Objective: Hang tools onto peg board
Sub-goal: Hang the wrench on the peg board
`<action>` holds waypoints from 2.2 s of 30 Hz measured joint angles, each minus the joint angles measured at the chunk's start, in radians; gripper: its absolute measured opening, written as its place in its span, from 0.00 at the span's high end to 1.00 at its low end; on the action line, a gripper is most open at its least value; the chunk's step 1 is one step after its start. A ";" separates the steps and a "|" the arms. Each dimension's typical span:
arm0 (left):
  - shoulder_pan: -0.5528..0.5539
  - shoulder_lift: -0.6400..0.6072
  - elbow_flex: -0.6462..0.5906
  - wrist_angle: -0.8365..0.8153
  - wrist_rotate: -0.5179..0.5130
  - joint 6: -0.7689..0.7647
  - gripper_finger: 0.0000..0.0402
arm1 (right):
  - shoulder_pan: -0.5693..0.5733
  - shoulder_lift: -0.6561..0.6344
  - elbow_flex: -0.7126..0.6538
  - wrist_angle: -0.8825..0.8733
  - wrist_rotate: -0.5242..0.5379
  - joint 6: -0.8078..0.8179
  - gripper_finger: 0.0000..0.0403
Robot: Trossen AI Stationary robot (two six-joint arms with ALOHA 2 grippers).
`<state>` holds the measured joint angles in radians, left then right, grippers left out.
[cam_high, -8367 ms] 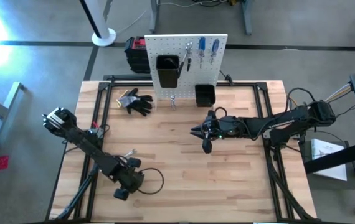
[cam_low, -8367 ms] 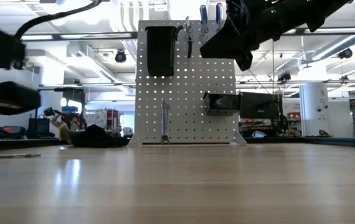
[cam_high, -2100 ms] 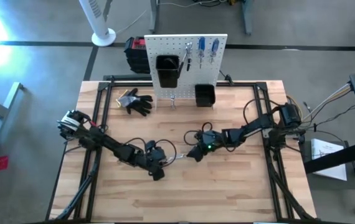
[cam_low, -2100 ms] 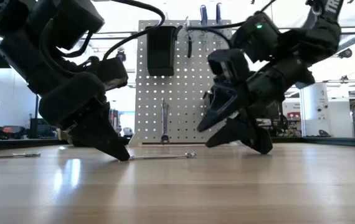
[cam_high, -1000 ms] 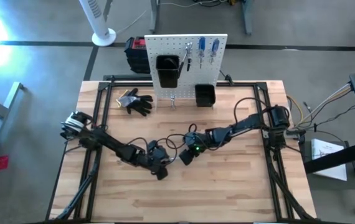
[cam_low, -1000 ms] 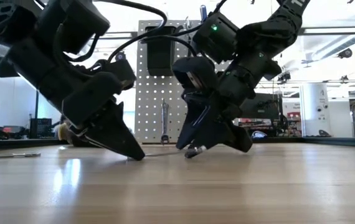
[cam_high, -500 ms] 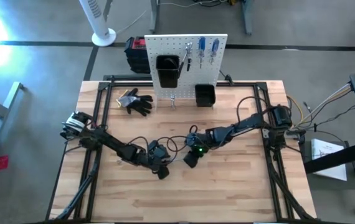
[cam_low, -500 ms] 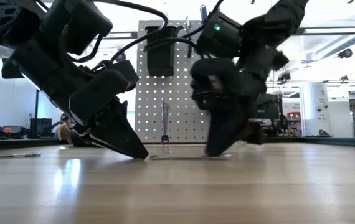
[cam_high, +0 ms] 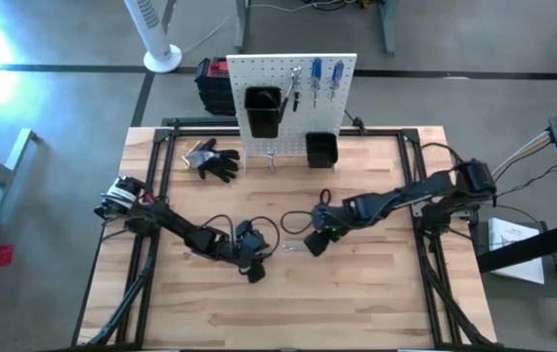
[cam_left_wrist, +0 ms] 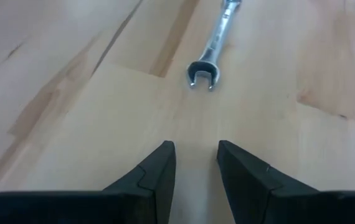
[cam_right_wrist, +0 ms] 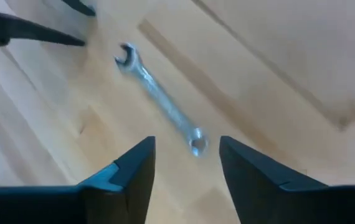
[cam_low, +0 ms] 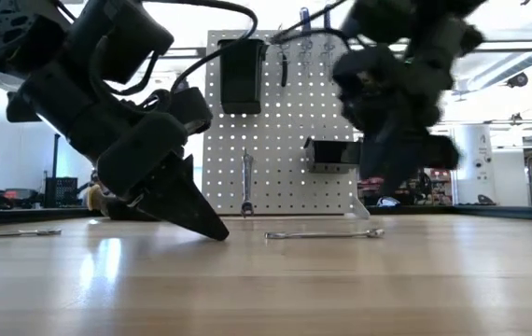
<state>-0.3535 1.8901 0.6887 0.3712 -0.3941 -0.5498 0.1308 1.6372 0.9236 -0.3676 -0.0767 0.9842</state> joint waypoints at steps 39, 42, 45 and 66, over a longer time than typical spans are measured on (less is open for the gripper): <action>0.137 0.200 0.199 0.071 0.130 0.281 1.00 | 0.087 0.000 -0.322 0.514 0.013 0.438 0.66; 0.137 0.202 0.204 0.076 0.148 0.278 1.00 | 0.087 0.001 -0.322 0.514 0.015 0.439 0.67; 0.137 0.202 0.204 0.080 0.154 0.275 1.00 | 0.087 0.001 -0.322 0.513 -0.008 0.411 0.69; 0.127 0.202 0.203 0.085 0.186 0.124 1.00 | 0.228 -0.083 -0.338 0.388 0.135 0.723 0.73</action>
<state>-0.2267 2.0918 0.8921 0.4562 -0.2081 -0.4255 0.3584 1.5541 0.5859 0.0202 0.0580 1.7076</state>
